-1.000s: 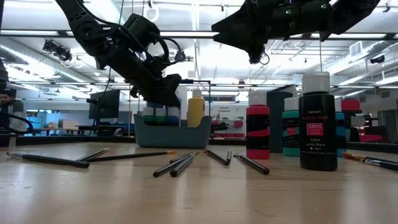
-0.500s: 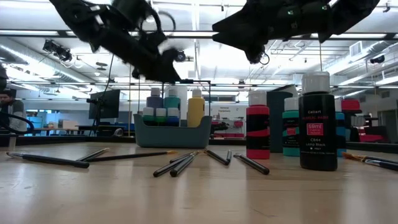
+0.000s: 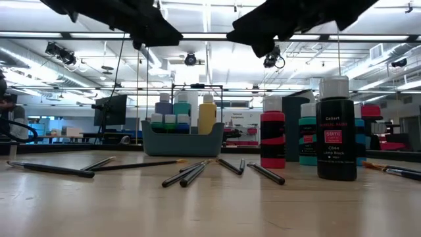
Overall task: Pick & Place Paint Supplies
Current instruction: Put the orange paint bottle into the blue bin
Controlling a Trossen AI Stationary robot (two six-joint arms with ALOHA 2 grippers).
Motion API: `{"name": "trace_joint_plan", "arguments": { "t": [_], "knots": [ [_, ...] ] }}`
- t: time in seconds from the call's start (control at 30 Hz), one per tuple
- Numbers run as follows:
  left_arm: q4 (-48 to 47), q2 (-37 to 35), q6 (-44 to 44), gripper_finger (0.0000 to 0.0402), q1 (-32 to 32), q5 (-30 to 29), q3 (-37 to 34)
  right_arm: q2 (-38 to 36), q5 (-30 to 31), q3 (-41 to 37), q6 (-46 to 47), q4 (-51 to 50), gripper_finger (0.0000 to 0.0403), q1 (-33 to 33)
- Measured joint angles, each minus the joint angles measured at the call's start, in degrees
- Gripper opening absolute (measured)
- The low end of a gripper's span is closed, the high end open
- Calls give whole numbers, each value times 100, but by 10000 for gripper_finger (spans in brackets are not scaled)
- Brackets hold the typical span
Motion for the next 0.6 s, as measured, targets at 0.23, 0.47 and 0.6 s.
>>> {"name": "trace_joint_plan", "arguments": {
  "t": [0.23, 0.47, 0.6],
  "knots": [
    [-561, -457, 22, 167, -9, -15, 0, 0, 1041, 59, -213, -456, 182, 498],
    [-696, -521, 33, 159, -9, -13, 0, 252, 1216, 66, 499, -829, 221, 554],
    [-722, -521, 33, 157, -9, -13, 0, 545, 1166, 59, 752, -1283, 228, 554]
  ]
}}
